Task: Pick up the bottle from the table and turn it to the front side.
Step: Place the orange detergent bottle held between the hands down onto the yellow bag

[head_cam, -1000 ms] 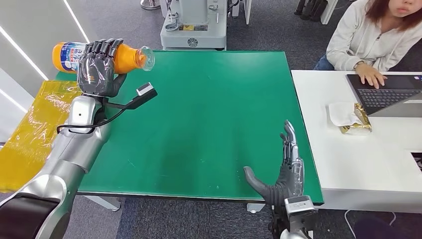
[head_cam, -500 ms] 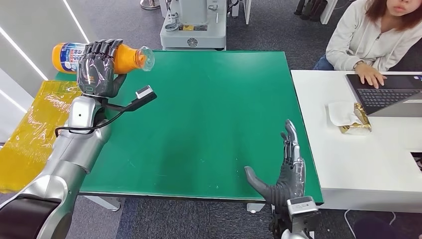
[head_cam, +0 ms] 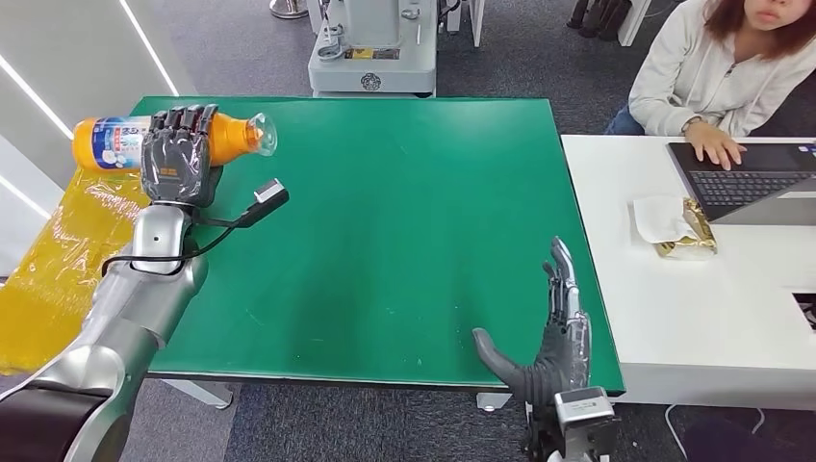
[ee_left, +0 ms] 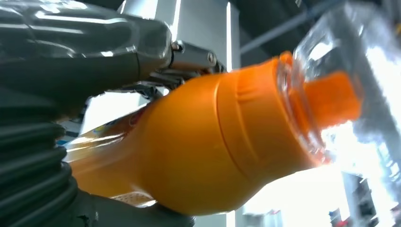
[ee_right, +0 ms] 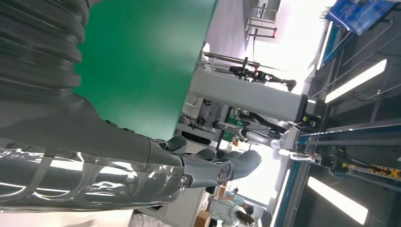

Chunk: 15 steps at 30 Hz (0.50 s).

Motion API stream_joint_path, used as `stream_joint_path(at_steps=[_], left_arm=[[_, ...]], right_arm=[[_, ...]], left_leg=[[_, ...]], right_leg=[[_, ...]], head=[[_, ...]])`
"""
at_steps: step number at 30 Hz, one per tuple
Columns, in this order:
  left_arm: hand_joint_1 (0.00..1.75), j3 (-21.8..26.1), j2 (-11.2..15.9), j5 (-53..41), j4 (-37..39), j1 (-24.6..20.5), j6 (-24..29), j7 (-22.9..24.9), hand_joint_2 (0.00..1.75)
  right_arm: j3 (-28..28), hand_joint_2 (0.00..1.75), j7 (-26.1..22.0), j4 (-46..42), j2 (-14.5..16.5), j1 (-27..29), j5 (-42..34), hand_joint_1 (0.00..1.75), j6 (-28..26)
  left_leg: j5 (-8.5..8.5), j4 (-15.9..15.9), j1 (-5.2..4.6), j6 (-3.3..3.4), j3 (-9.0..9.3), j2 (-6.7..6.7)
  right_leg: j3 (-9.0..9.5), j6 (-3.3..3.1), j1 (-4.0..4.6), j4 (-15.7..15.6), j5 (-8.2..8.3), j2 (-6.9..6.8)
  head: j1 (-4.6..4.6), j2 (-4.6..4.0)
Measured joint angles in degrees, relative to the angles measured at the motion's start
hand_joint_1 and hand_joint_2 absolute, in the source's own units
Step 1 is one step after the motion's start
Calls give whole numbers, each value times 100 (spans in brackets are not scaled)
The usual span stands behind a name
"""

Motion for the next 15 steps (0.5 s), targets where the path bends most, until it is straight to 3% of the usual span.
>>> stream_joint_path(at_steps=[15], left_arm=[[175, 86, 555, -20, 294, 717, -21, 371, 175]], right_arm=[[196, 175, -45, -8, -138, 231, -87, 0, -55]], left_leg=[[-1, -1, 0, -1, -3, 0]], right_leg=[[-2, 1, 0, -1, -1, 1]], head=[[0, 0]])
